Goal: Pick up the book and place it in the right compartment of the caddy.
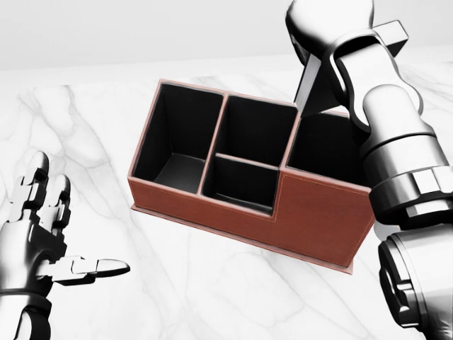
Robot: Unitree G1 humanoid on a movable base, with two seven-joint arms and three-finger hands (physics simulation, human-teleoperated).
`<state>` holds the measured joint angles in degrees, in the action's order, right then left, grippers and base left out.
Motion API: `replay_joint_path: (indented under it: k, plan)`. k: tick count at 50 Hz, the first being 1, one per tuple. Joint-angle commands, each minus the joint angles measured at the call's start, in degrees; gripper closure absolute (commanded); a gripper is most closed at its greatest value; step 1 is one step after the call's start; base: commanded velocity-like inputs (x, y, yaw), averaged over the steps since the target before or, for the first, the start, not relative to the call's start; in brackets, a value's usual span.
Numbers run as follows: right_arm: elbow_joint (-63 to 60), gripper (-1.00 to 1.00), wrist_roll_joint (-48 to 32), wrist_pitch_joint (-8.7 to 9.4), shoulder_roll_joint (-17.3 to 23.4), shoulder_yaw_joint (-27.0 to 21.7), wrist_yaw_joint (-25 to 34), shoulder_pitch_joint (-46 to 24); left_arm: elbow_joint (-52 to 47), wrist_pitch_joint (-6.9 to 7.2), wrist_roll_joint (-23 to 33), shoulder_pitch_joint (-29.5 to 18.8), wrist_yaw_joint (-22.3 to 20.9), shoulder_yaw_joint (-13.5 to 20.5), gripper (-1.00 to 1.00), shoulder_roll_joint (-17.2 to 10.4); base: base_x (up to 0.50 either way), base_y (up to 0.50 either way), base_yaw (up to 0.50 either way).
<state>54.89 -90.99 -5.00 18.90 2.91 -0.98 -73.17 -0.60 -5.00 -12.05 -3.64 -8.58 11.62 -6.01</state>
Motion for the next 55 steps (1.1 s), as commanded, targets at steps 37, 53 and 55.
replay_joint_path:
  k: [37, 53, 55]
  plan:
    - [15.3, 1.0, 0.4, 0.0, 1.1, 2.0, -13.6, -0.5, 2.6, 0.0, 0.7, 0.6, 0.2, 0.1, -1.0, 0.1, 0.0, 0.0, 0.0]
    - [16.7, 1.0, 0.7, 0.0, 0.9, 2.3, -14.2, 0.1, 2.4, 0.0, 0.7, 0.9, 0.2, 0.2, -1.0, -0.1, 0.0, 0.0, 0.0]
    - [17.2, 1.0, 0.8, 0.0, 0.7, 2.3, -14.5, 0.2, 2.9, 0.0, 0.8, 0.7, 0.1, 0.2, -1.0, 0.0, 0.0, 0.0, 0.0]
